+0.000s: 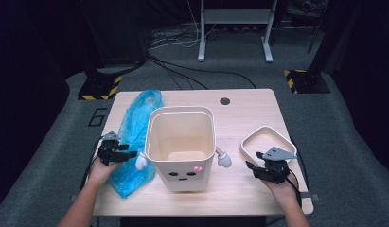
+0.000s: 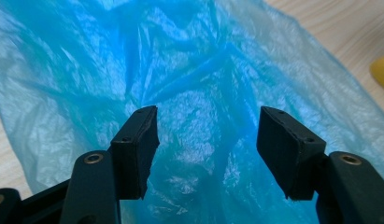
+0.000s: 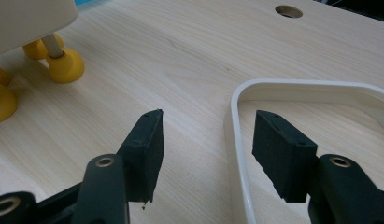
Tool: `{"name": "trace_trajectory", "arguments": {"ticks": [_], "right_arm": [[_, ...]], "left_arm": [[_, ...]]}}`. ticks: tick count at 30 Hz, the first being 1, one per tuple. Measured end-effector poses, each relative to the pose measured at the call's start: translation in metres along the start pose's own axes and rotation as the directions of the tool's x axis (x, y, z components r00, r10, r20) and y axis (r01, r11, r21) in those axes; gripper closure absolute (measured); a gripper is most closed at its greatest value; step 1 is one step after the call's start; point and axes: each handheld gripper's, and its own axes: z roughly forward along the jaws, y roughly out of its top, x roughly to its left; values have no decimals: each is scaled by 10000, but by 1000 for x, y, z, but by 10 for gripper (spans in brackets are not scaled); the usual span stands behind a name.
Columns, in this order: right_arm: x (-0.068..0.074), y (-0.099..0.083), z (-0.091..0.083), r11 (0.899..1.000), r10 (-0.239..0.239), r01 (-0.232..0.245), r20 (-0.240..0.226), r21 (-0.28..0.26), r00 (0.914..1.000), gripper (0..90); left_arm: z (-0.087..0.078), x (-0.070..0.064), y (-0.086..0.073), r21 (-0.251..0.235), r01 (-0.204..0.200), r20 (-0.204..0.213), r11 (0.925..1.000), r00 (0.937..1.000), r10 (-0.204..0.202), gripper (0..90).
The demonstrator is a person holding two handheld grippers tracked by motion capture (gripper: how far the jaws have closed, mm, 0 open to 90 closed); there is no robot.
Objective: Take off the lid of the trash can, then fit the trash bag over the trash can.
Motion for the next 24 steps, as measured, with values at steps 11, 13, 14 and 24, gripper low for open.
{"name": "trace_trajectory", "arguments": {"ticks": [11,13,14,24], "right_arm": [[0,0,0,10000,-44,44,-9,7,10000,424],[0,0,0,10000,-34,34,-4,1,10000,424],[0,0,0,10000,-32,32,0,2,10000,424],[-1,0,-1,10000,-31,31,-1,13,10000,427]], "left_arm": [[7,-3,-5,925,-319,-72,9952,9994,328,386],[6,-4,-6,976,-325,-55,9947,9994,332,386],[5,-4,-7,1020,-404,-28,9940,9992,409,386],[-12,-8,-25,1099,-569,42,9923,9984,568,390]]}}
